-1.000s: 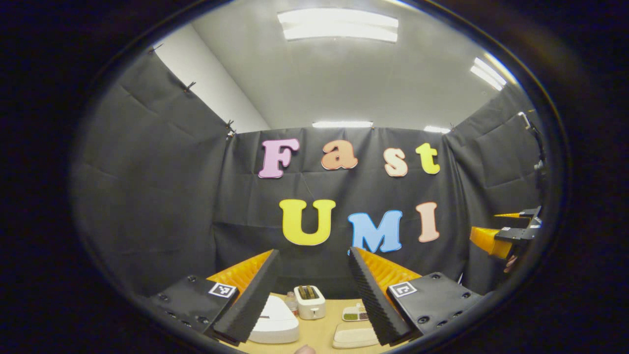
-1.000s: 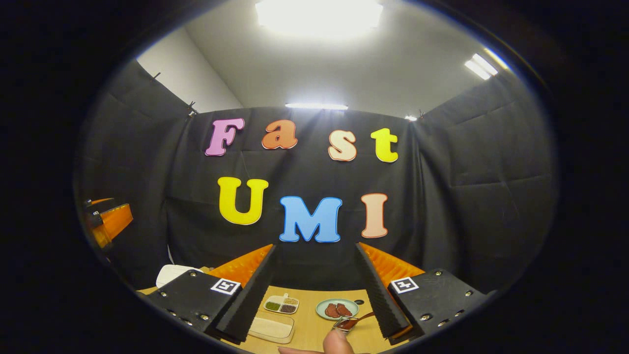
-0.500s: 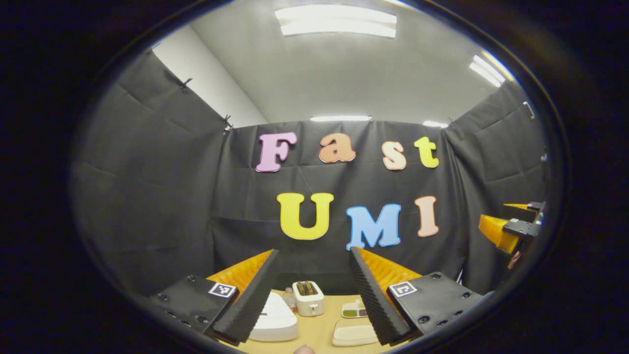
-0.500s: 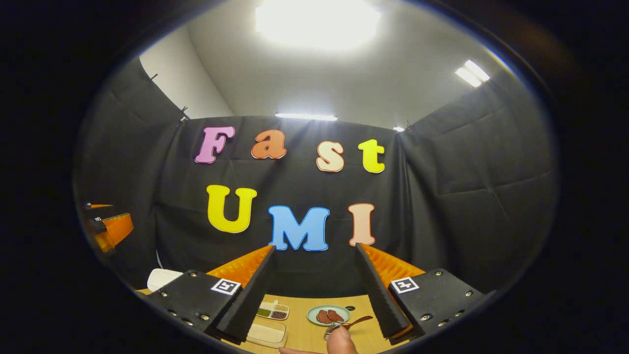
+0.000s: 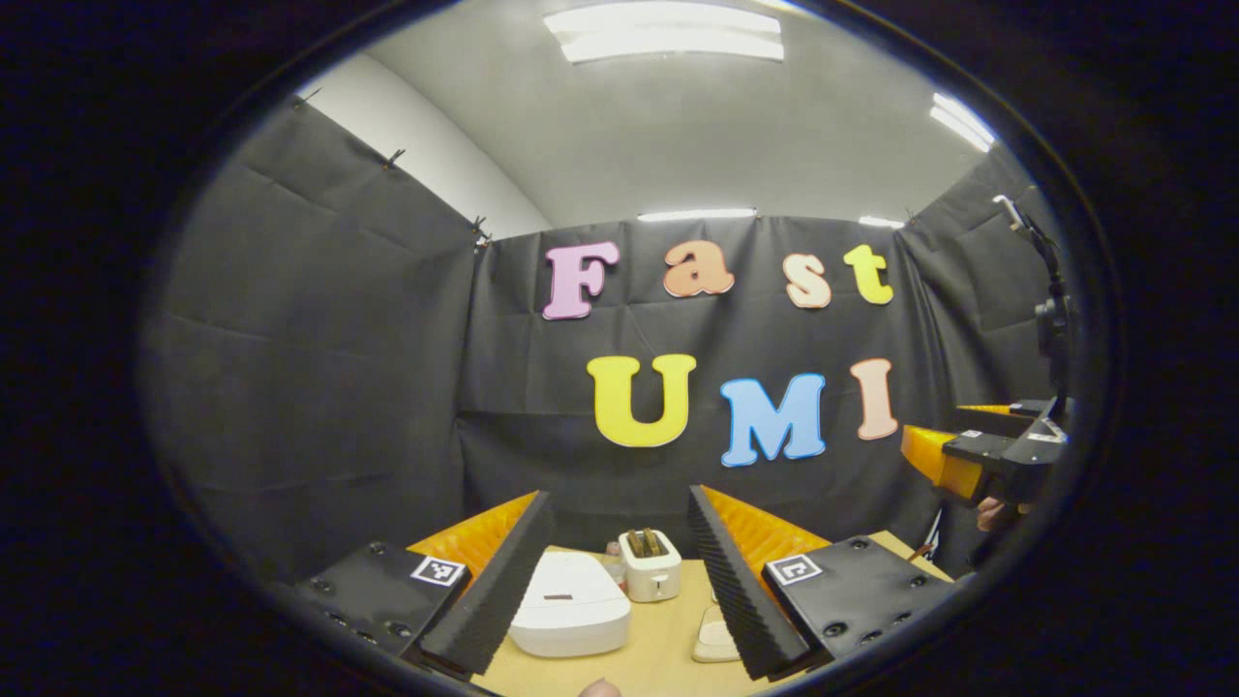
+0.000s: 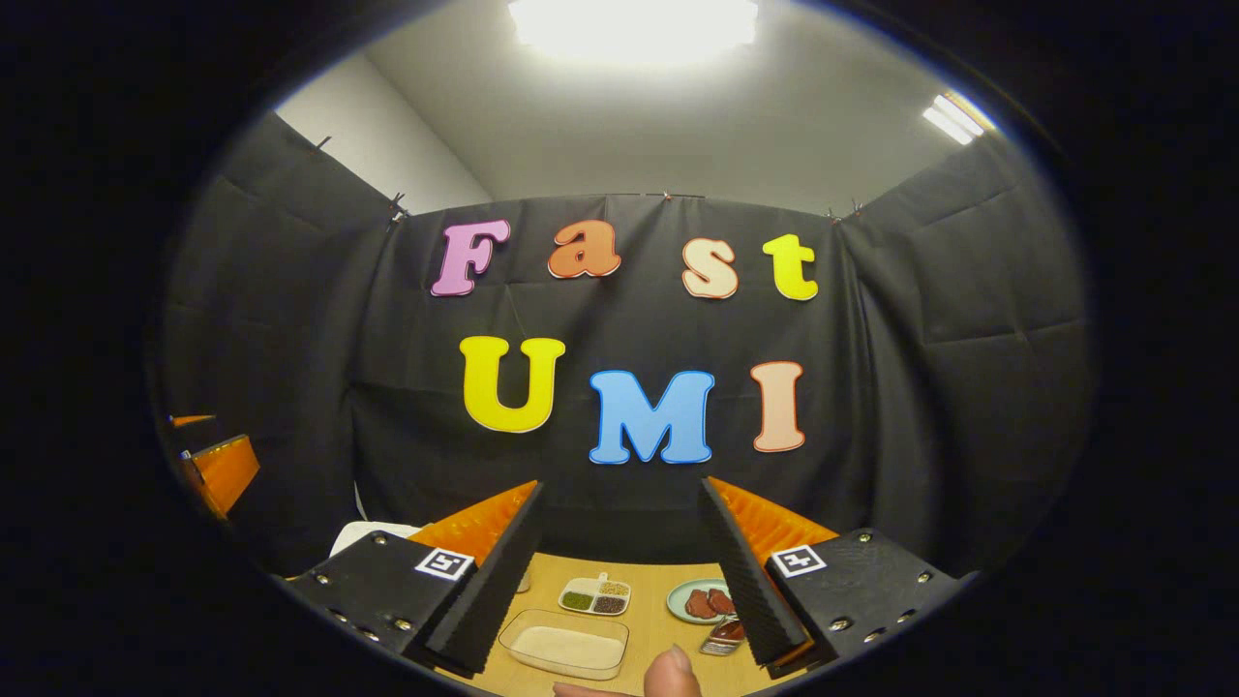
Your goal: Close the left gripper, press the button to open the rice cooker; take a wooden spoon from the chopstick holder with the right hand, scoop a spoonful of rice and pour it into the rice cooker, then put the wooden spoon back into the chopstick holder.
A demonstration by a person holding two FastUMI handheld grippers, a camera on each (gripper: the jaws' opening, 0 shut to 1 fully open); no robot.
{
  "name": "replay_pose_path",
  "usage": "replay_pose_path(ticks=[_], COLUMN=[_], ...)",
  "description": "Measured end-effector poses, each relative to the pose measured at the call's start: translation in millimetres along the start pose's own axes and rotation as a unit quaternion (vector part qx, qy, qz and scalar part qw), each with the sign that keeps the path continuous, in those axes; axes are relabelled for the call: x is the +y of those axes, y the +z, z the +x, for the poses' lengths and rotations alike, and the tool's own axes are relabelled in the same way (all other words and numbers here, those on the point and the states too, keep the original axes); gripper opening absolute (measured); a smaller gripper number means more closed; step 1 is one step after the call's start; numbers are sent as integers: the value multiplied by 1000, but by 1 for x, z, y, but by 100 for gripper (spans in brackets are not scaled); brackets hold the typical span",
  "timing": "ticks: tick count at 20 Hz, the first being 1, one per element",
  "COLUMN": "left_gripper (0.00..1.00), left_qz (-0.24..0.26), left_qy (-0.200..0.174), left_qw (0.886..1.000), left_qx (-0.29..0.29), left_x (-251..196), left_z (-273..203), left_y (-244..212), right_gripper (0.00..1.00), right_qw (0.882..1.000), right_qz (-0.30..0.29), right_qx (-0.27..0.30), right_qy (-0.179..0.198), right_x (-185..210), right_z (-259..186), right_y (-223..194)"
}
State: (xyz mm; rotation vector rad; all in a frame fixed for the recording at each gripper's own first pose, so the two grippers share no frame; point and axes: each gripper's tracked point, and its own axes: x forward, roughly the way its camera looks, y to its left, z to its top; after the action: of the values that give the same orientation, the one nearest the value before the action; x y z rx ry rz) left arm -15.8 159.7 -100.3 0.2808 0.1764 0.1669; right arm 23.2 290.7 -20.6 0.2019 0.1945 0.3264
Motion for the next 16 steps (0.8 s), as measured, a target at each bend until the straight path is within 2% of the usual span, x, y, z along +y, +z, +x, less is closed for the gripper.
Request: replay_pose_path(ticks=[5, 8, 10, 12, 13, 15, 16], left_gripper=[94, 94, 97, 94, 97, 91, 82], left_qz=[-1, -6, -6, 1, 3, 7, 13], left_qy=[-16, -23, -25, -18, -14, -3, 8], left_qw=[999, 998, 997, 997, 996, 995, 994], left_qx=[50, 67, 76, 81, 83, 99, 112], left_x=[16, 27, 32, 35, 36, 33, 35], left_z=[22, 38, 50, 63, 72, 93, 105], left_y=[-60, -78, -92, -103, -110, -135, -152], right_gripper=[96, 96, 96, 96, 96, 96, 96], right_qw=[999, 998, 997, 997, 997, 997, 996], right_qz=[18, -8, -18, -18, -18, -25, -32], right_qx=[19, 34, 47, 59, 63, 69, 76], right_qy=[-24, -45, -50, -50, -47, -38, -30], right_x=[-2, -14, -19, -24, -27, -31, -34], right_z=[11, 15, 19, 22, 26, 36, 41], right_y=[-25, -42, -56, -68, -74, -84, -89])
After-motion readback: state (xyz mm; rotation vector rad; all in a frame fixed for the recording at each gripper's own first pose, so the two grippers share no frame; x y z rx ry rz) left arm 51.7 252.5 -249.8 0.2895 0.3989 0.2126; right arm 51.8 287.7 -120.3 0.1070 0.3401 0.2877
